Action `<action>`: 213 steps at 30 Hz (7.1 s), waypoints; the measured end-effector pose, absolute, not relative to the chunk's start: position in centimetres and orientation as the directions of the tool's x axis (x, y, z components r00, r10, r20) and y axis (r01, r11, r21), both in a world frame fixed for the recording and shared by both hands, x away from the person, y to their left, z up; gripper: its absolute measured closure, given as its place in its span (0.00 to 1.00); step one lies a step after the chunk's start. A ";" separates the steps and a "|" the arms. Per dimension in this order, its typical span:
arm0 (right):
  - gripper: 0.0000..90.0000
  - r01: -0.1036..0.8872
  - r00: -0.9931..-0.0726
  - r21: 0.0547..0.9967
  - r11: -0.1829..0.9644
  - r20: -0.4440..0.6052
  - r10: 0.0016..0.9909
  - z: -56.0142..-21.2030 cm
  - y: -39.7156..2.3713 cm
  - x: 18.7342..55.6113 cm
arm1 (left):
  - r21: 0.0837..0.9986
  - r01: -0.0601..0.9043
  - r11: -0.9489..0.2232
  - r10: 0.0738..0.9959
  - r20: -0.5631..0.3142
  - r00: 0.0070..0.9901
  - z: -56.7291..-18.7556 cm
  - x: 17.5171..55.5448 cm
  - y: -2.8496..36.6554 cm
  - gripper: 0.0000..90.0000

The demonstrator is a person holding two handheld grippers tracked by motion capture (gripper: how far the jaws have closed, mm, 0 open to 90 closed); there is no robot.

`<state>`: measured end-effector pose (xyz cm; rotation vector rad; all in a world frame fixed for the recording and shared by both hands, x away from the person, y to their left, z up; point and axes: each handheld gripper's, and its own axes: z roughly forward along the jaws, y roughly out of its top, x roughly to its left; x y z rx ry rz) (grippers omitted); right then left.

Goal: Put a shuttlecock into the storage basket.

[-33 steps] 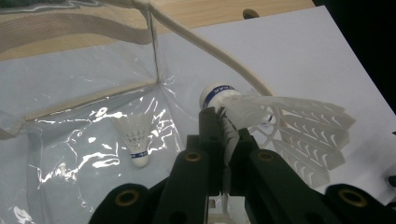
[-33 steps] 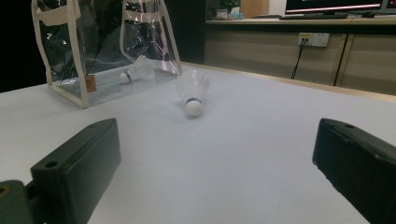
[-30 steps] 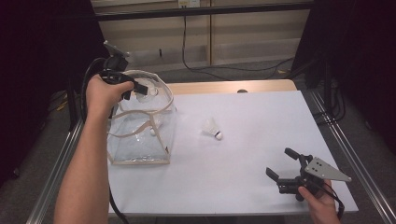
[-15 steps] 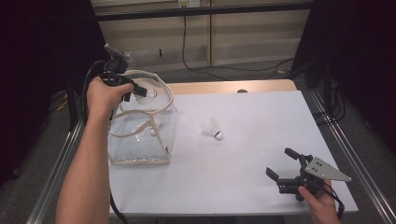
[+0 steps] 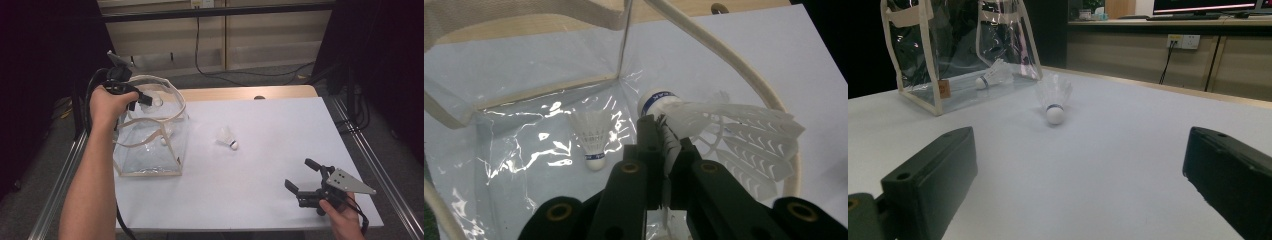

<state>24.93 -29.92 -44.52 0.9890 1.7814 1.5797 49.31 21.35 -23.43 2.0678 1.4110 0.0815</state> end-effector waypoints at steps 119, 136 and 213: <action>0.01 0.161 -0.577 0.986 0.037 0.063 0.815 -44.5 -29.9 24.9 | 0.612 0.738 -0.284 0.819 -0.246 0.519 -21.8 47.0 19.9 0.41; 0.01 0.157 -0.576 0.987 0.039 0.060 0.815 -44.5 -29.9 25.0 | 0.626 0.698 -0.348 0.772 -0.231 0.592 -21.3 45.8 17.7 0.32; 0.01 0.161 -0.579 0.986 0.037 0.064 0.813 -44.5 -29.8 24.9 | 0.627 0.596 -0.502 0.599 -0.245 0.762 -21.5 42.6 11.5 0.22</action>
